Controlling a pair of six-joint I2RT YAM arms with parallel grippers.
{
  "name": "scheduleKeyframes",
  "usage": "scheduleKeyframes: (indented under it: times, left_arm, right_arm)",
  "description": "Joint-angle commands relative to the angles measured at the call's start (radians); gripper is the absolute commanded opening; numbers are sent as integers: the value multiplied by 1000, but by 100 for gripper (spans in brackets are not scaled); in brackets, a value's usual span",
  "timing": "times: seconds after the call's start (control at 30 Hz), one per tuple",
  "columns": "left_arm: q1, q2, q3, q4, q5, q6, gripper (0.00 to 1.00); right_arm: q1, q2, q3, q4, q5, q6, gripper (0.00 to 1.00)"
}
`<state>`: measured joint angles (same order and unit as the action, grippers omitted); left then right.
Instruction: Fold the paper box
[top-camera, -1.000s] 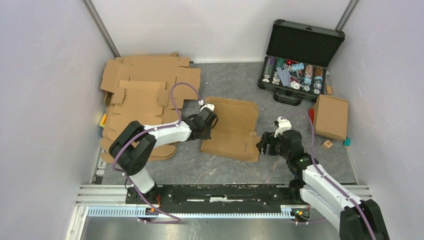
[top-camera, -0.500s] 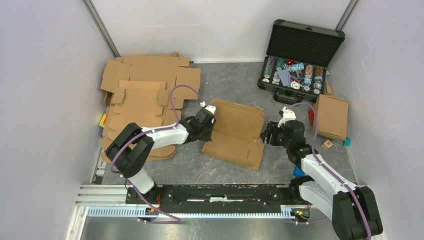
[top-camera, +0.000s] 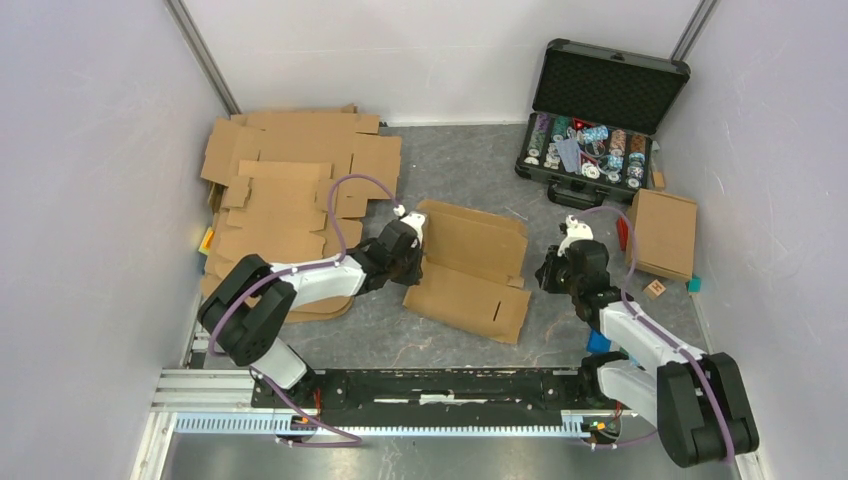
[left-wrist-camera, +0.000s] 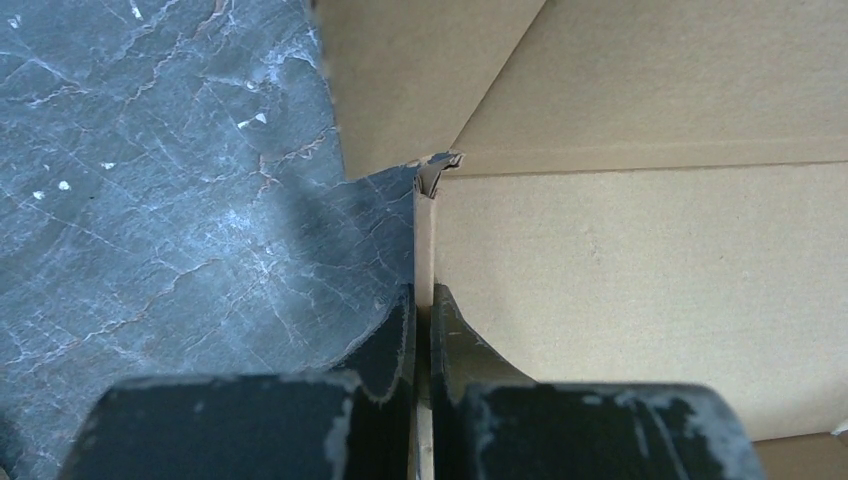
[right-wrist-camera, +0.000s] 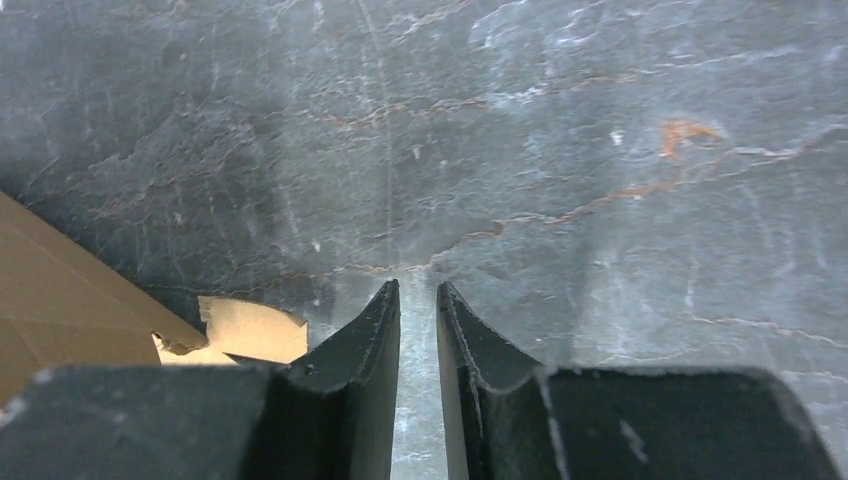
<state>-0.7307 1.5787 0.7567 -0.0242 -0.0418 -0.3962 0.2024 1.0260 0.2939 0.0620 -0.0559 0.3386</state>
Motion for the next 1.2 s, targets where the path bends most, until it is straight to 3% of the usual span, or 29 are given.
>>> scheduleKeyframes:
  times: [0.0,0.2,0.5,0.83,1.17]
  left_arm:
    - [4,-69,-17,72,25,52,2]
    - [5,-71,-31,95,31,54,2]
    - [5,-60,-19,74,16,54,2]
    - [5,-45,-1,35,-21,57,2]
    - [5,-30,10,30,-30,51,2]
  right_arm:
    - [-3,38,56,7,-115,-6,25]
    - [-21,75,21,111,-351,54,23]
    - [-41,18,-3,157,-486,95,21]
    - [-39,-52,53,-13,-428,-5,21]
    - [-39,-6,18,15,-487,-12,19]
